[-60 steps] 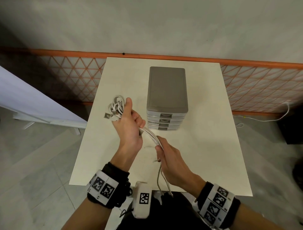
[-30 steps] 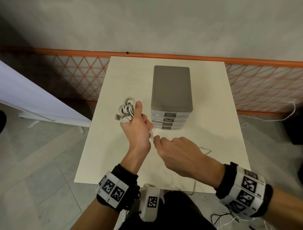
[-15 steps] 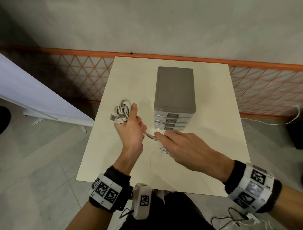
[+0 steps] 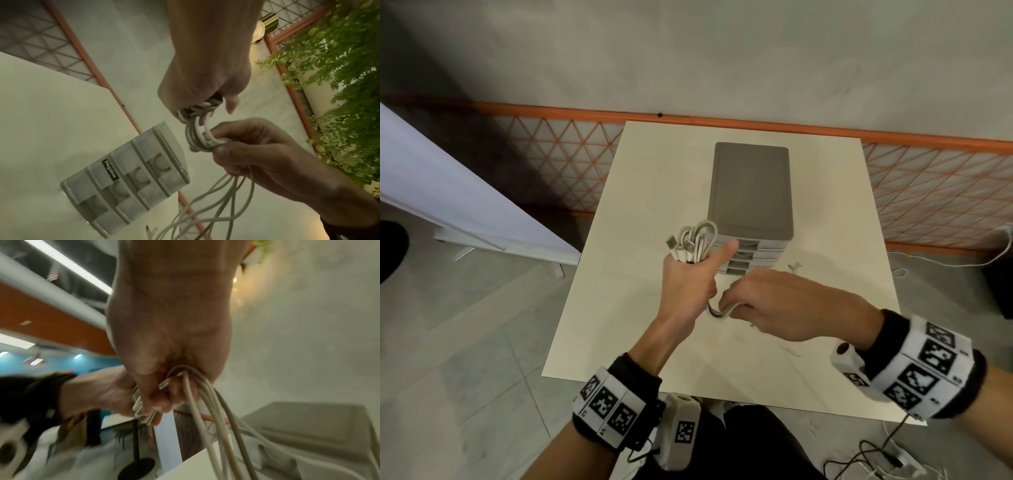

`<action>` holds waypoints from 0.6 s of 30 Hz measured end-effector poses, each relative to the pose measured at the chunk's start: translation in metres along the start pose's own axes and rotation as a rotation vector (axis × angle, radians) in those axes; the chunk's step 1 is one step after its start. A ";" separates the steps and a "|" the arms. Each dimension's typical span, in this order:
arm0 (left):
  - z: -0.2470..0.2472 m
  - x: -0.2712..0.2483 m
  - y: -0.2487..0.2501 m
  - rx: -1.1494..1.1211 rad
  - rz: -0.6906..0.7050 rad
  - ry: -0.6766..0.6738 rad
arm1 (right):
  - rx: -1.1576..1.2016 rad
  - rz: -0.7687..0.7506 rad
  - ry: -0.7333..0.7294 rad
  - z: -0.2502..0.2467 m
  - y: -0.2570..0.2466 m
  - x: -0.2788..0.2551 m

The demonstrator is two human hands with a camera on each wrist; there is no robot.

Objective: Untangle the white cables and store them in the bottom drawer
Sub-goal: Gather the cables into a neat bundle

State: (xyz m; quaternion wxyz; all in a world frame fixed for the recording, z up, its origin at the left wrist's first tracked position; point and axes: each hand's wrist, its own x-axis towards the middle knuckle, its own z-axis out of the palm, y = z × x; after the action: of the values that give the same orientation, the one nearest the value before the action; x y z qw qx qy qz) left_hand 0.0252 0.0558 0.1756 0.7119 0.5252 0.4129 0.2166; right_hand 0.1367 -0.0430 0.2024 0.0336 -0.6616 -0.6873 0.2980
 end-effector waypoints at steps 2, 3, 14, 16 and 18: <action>-0.004 -0.002 0.001 0.034 0.022 -0.073 | 0.255 0.070 0.033 -0.009 0.003 -0.003; -0.006 -0.003 0.001 0.053 0.032 -0.107 | 0.326 0.094 0.052 -0.014 0.003 -0.005; -0.012 -0.016 -0.003 0.234 0.039 -0.557 | 0.625 0.321 0.112 -0.015 0.004 -0.002; -0.009 -0.014 -0.007 0.276 0.006 -0.535 | 0.617 0.346 0.097 -0.014 0.003 -0.002; -0.008 -0.010 -0.013 0.318 -0.013 -0.481 | 0.628 0.355 0.075 -0.013 0.004 -0.002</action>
State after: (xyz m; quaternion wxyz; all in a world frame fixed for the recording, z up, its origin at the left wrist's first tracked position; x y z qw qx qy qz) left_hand 0.0114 0.0485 0.1659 0.6993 0.6639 0.2645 0.0138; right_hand 0.1466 -0.0406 0.2123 0.2082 -0.7384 -0.4351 0.4712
